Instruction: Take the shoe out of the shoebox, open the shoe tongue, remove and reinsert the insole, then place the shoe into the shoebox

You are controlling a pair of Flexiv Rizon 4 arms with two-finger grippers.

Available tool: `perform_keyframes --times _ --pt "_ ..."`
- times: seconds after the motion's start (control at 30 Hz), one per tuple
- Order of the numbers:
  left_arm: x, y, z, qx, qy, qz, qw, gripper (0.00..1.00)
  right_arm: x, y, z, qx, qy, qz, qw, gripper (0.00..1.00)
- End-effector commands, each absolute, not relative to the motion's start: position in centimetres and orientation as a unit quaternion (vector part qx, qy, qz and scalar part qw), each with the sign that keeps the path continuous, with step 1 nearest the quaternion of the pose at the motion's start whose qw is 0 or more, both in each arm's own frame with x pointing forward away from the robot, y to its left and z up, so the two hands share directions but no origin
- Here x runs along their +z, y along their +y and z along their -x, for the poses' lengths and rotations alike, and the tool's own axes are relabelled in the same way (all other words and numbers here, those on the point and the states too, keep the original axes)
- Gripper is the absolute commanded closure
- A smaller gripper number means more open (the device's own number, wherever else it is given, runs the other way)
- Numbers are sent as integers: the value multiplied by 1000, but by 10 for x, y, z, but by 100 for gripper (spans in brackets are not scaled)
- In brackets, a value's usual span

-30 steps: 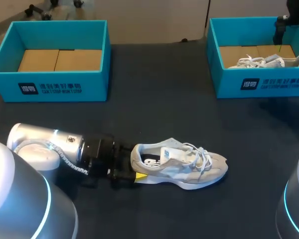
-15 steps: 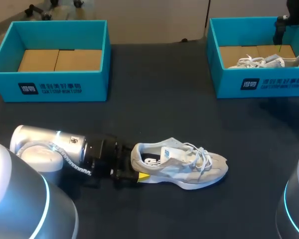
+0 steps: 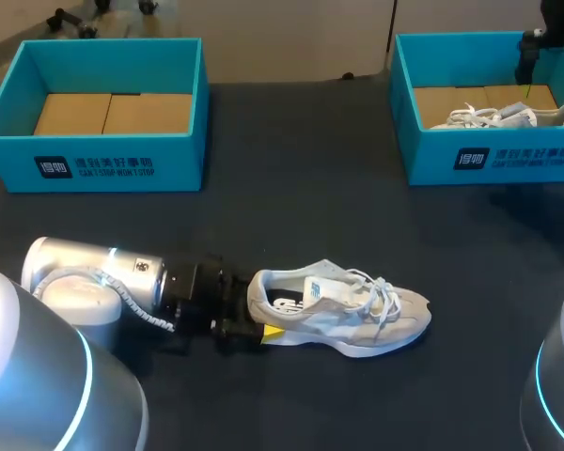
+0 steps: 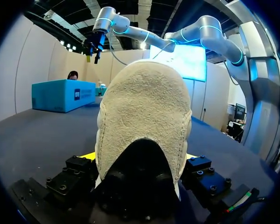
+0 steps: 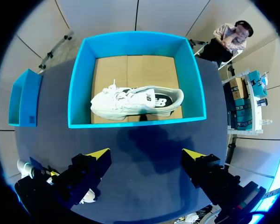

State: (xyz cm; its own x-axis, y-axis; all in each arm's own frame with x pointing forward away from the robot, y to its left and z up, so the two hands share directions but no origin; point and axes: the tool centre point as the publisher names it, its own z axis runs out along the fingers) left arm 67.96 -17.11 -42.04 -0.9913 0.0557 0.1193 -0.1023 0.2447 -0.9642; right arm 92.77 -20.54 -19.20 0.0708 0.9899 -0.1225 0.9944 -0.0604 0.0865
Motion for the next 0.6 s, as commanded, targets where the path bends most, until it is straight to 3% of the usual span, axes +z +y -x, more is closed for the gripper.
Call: perform_keyframes --times 0.03,0.6 --pt "-422 -172 -681 613 -787 -12 69 100 -192 -205 -927 -15 681 -728 74 0" --pt "-422 -172 -681 613 -787 -12 69 100 -190 -201 -929 -19 674 -734 78 0"
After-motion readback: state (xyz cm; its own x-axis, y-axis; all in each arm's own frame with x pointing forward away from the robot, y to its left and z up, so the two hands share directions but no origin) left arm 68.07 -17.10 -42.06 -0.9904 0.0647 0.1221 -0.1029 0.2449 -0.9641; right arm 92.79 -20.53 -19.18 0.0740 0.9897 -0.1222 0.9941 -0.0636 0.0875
